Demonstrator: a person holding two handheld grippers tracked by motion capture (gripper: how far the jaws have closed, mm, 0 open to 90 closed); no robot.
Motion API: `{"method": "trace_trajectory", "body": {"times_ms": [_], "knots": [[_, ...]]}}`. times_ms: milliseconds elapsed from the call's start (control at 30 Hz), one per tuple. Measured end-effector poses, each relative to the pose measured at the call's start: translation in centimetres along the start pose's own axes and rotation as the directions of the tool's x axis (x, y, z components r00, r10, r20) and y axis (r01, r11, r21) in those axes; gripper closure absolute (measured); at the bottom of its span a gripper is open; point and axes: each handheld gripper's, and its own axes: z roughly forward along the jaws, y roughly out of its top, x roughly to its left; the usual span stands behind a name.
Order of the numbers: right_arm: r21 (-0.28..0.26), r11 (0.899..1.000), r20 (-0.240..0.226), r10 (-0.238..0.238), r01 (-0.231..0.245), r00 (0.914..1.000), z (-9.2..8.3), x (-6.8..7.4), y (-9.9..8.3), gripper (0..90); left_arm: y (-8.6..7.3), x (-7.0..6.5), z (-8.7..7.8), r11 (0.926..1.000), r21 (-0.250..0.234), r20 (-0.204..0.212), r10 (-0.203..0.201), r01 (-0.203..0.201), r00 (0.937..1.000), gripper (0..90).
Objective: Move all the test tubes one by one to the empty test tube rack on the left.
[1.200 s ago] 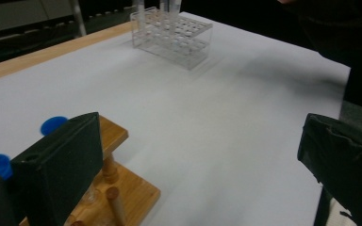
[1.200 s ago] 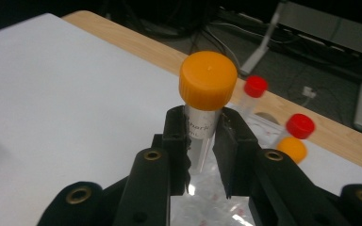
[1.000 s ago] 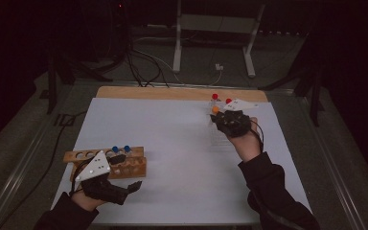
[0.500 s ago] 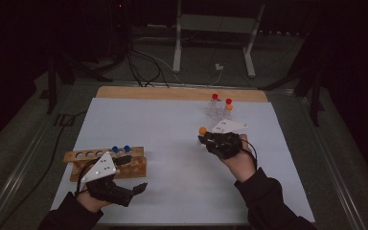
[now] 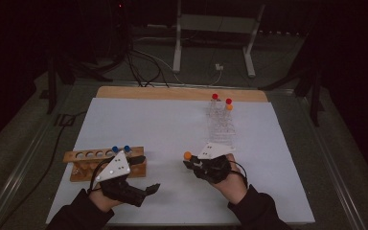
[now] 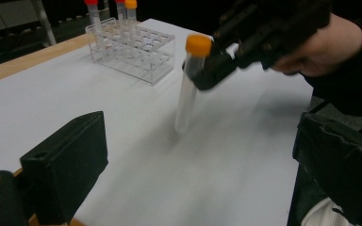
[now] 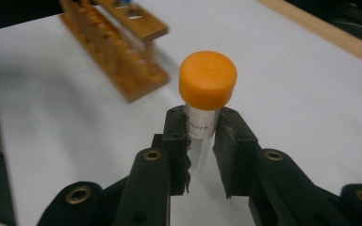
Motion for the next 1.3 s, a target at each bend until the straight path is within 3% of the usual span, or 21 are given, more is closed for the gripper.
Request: {"method": "trace_trajectory", "body": {"times_ms": [167, 500, 867, 1300], "knots": [[0.021, 0.999, -0.038, -0.023, 0.024, 0.999, 0.7, 1.2, -0.1, 74.5, 0.6, -0.6, 1.3, 0.9999, 0.003, 0.012, 0.014, -0.014, 0.9998, 8.8], [0.02, 0.999, -0.081, -0.031, 0.033, 0.9963, 0.8, 2.1, 0.0, 74.5, 1.7, -0.7, 2.7, 0.9992, -0.03, 0.013, 0.028, -0.027, 0.9995, 32.5], [0.016, 0.999, -0.095, -0.035, 0.037, 0.9949, 0.7, 2.4, 0.2, 74.4, 2.0, -0.7, 4.3, 0.9987, -0.03, 0.026, 0.042, -0.041, 0.9988, 53.6], [0.018, 0.999, -0.102, -0.046, 0.048, 0.9938, 0.7, 2.6, 0.3, 74.4, 2.0, -0.9, 5.4, 0.996, 0.007, 0.042, 0.088, -0.089, 0.9952, 66.6]]}}
